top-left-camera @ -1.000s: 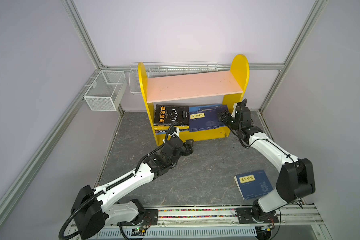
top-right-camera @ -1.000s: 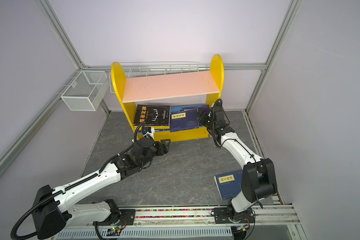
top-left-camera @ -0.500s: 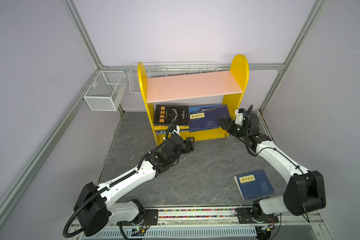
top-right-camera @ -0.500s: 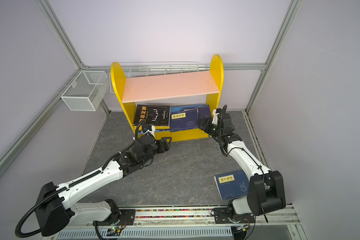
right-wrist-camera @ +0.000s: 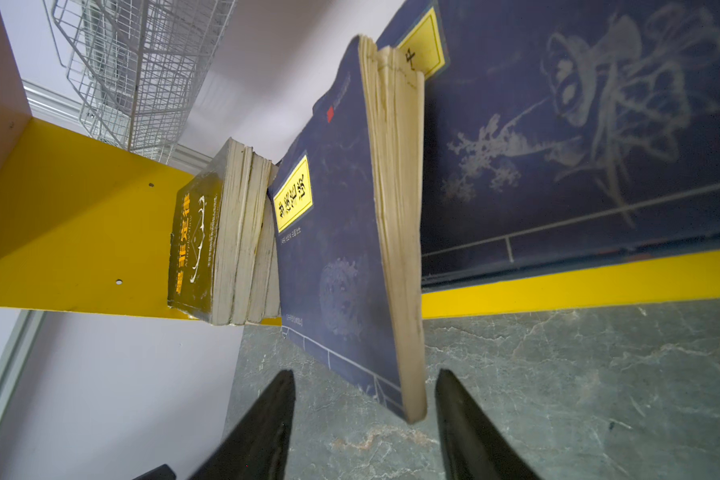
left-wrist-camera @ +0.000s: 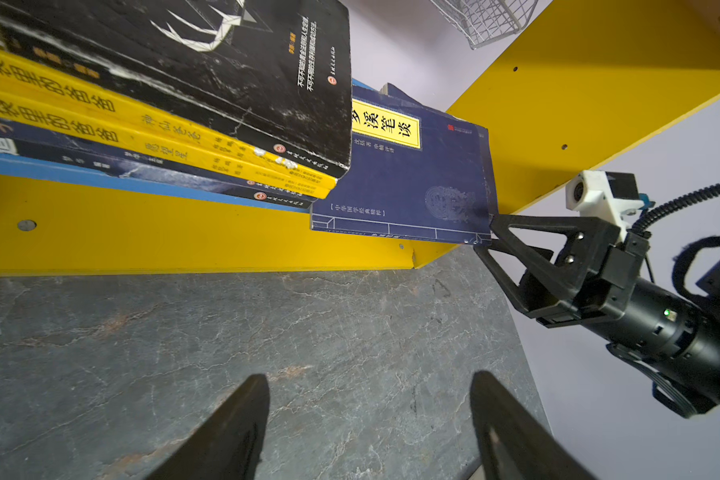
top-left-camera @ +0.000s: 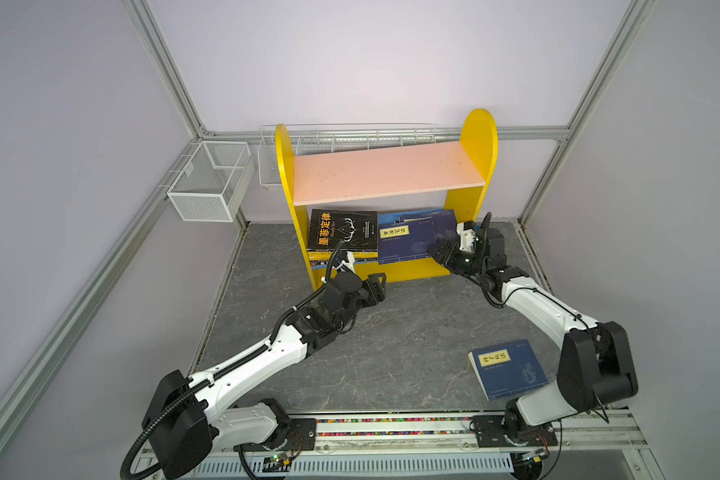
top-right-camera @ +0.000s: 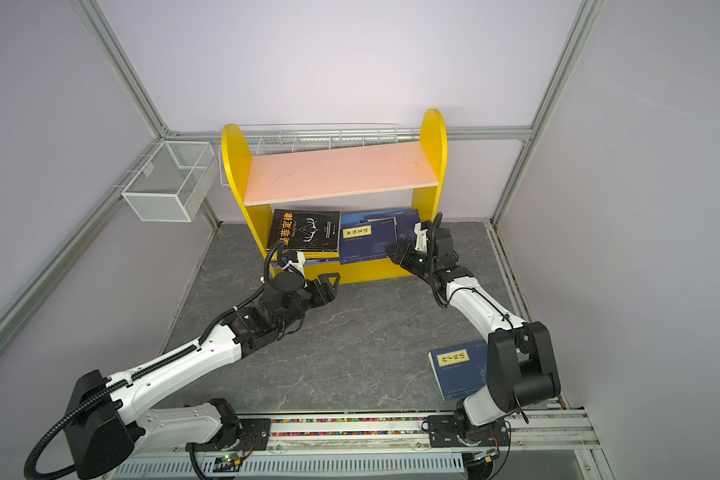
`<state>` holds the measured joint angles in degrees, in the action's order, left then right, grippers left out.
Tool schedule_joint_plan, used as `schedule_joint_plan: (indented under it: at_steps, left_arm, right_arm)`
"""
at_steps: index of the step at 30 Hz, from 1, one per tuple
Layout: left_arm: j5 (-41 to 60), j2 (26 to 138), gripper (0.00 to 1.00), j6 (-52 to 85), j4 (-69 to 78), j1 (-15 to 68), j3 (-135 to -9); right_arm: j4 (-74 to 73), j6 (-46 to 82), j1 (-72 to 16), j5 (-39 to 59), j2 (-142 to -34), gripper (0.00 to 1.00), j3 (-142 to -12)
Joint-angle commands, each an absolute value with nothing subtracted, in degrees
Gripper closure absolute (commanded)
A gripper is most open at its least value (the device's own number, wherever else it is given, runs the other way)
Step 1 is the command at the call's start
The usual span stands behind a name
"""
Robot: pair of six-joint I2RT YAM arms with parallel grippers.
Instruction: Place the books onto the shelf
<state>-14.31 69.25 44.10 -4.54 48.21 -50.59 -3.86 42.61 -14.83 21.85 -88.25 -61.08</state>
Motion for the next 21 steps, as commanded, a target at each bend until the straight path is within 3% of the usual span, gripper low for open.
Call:
schedule_joint_plan:
  at_steps: [1, 9, 21]
  left_arm:
    - [-15.16, 68.36, 0.23, 44.34, -3.98, 47.73, -50.01]
    - [-14.67, 68.23, 0.23, 44.38, -4.45, 47.62, -50.01]
    - [-13.05, 69.23, 0.23, 43.93, -3.89, 47.61, -50.45]
  right_arm:
    - [-7.78, 43.38, -15.12, 22.19, -90.2, 0.56, -61.39]
    - [-9.96, 43.84, -15.29, 21.75, -90.01, 0.85, -61.45]
    - [-20.33, 48.25, -12.19, 26.5, -84.61, 0.92, -58.82]
